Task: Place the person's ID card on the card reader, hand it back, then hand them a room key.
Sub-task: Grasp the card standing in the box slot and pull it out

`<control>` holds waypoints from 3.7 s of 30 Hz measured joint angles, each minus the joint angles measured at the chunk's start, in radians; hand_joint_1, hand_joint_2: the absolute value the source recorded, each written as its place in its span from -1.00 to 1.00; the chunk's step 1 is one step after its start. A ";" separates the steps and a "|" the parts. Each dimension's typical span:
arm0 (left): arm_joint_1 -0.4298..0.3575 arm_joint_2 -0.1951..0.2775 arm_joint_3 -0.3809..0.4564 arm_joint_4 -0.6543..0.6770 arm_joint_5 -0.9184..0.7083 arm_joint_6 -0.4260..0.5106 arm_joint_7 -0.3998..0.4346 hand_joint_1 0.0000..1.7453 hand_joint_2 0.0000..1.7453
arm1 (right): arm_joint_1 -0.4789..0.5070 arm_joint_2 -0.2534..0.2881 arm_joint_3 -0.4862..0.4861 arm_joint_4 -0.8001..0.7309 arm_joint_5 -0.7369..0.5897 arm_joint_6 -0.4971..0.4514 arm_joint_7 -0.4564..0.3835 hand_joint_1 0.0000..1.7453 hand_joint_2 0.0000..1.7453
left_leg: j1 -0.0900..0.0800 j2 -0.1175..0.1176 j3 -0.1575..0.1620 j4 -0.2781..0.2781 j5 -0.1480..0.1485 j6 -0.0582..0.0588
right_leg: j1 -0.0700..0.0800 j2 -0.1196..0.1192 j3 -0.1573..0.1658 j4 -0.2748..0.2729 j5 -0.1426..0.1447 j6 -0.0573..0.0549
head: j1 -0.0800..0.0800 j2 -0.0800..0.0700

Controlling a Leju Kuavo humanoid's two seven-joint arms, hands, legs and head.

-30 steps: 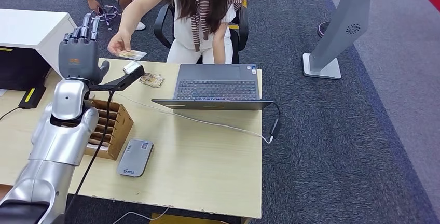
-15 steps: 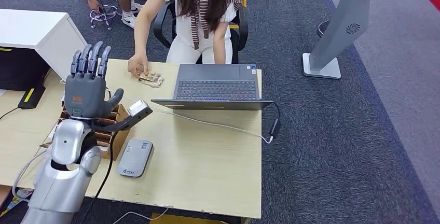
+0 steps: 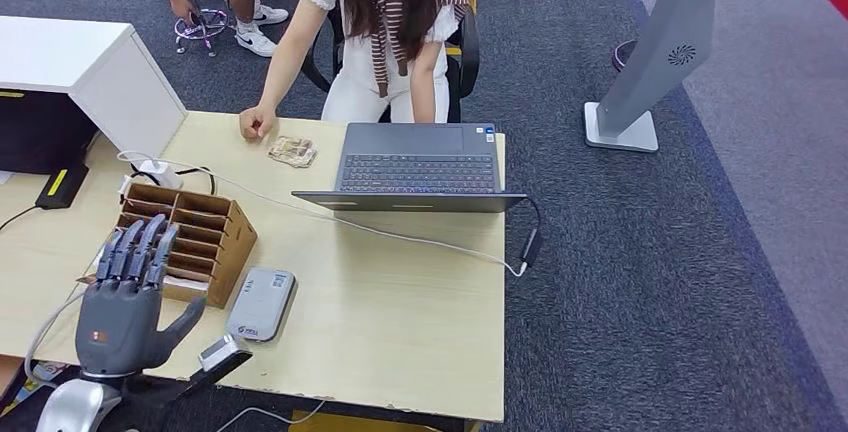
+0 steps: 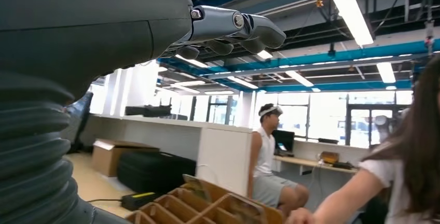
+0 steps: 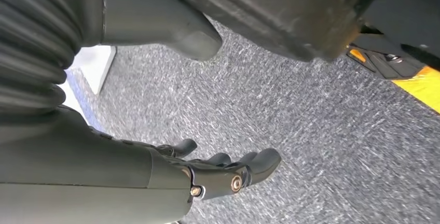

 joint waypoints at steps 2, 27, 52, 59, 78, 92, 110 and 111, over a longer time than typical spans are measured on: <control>0.025 -0.001 0.077 0.028 0.012 0.030 -0.061 -1.00 1.00 | 0.002 -0.001 -0.002 0.000 0.003 0.000 -0.002 -1.00 1.00 | 0.000 -0.001 0.000 0.000 0.000 0.000 | 0.000 -0.001 0.000 0.000 0.000 0.000 | 0.000 0.000; -0.094 0.031 0.534 0.526 -0.044 0.112 -0.247 -1.00 1.00 | 0.001 -0.011 -0.002 0.000 0.018 0.014 -0.022 -1.00 1.00 | 0.000 -0.001 0.000 0.000 0.001 0.000 | 0.000 -0.001 0.000 0.000 0.000 0.000 | 0.000 0.000; -0.263 0.097 0.452 0.651 -0.099 0.031 -0.073 -1.00 1.00 | -0.011 -0.012 0.007 0.000 0.042 0.030 -0.024 -1.00 1.00 | 0.001 -0.001 0.000 0.000 0.002 0.000 | 0.001 -0.001 0.000 0.000 0.001 -0.001 | 0.000 0.000; -0.279 0.096 0.400 0.660 -0.101 0.030 -0.055 -1.00 1.00 | -0.012 -0.015 0.012 0.000 0.051 0.033 -0.023 -1.00 1.00 | 0.001 -0.001 0.000 0.000 0.002 0.000 | 0.000 0.000 -0.001 0.000 0.001 -0.001 | 0.000 0.000; -0.316 0.085 0.292 0.670 -0.146 -0.052 -0.002 -1.00 1.00 | -0.013 -0.022 0.028 0.000 0.060 0.047 -0.026 -1.00 1.00 | 0.001 -0.001 0.000 0.000 0.002 0.000 | 0.000 0.000 -0.001 0.000 0.001 -0.001 | 0.000 0.000; -0.325 0.079 0.252 0.673 -0.152 -0.075 0.011 -1.00 1.00 | -0.013 -0.022 0.033 0.000 0.060 0.047 -0.025 -1.00 0.50 | 0.001 0.000 0.000 0.000 0.002 0.000 | 0.000 0.000 -0.001 0.000 0.001 -0.001 | 0.000 0.000; -0.328 0.079 0.241 0.673 -0.140 -0.094 0.045 -1.00 1.00 | -0.013 -0.029 0.035 0.000 0.063 0.048 -0.025 -1.00 -1.00 | 0.001 0.000 0.000 0.000 0.002 0.000 | 0.000 0.001 -0.001 0.000 0.001 -0.001 | 0.000 0.000; -0.328 0.079 0.241 0.673 -0.140 -0.095 0.045 -1.00 1.00 | -0.013 -0.029 0.036 0.000 0.063 0.048 -0.025 -1.00 -1.00 | 0.001 0.000 0.000 0.000 0.002 0.000 | 0.000 0.001 -0.001 0.000 0.001 -0.001 | 0.000 0.000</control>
